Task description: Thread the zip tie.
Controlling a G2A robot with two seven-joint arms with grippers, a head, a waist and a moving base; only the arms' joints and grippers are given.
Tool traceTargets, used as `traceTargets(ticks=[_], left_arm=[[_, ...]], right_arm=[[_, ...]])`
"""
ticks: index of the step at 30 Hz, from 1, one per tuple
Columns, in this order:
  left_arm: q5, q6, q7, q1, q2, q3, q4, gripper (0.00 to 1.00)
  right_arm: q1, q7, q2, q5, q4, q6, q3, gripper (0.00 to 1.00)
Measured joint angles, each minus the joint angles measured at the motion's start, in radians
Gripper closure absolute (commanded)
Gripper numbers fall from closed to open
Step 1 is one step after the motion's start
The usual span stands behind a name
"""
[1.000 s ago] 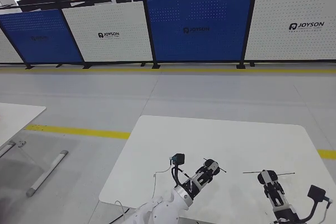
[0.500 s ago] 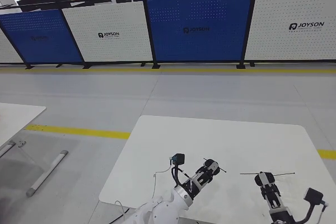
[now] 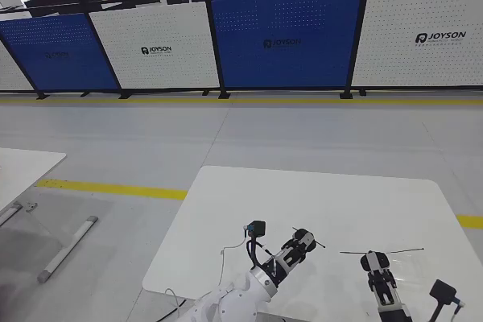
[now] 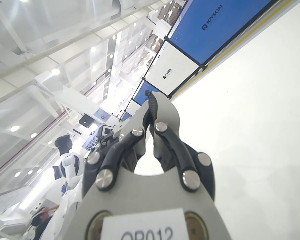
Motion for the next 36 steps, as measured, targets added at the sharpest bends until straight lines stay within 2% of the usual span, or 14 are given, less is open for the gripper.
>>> traceTargets(ticks=[7,11,20,30,36], left_arm=[[0.0,0.0,0.0,0.0,0.0,0.0,0.0,1.0],[0.0,0.0,0.0,0.0,0.0,0.0,0.0,1.0],[0.0,0.0,0.0,0.0,0.0,0.0,0.0,1.0],[0.0,0.0,0.0,0.0,0.0,0.0,0.0,1.0],[0.0,0.0,0.0,0.0,0.0,0.0,0.0,1.0]], right_arm=[[0.001,0.001,-0.001,0.001,0.0,0.001,0.001,1.0],[0.02,0.002,-0.01,0.01,0.004,0.016,0.003,1.0],[0.09,0.051,-0.042,-0.015,0.031,0.093,-0.067,1.0],[0.097,0.055,-0.049,-0.008,0.036,0.082,-0.066,1.0],[0.089,0.079,-0.056,0.03,0.036,0.049,-0.04,1.0]])
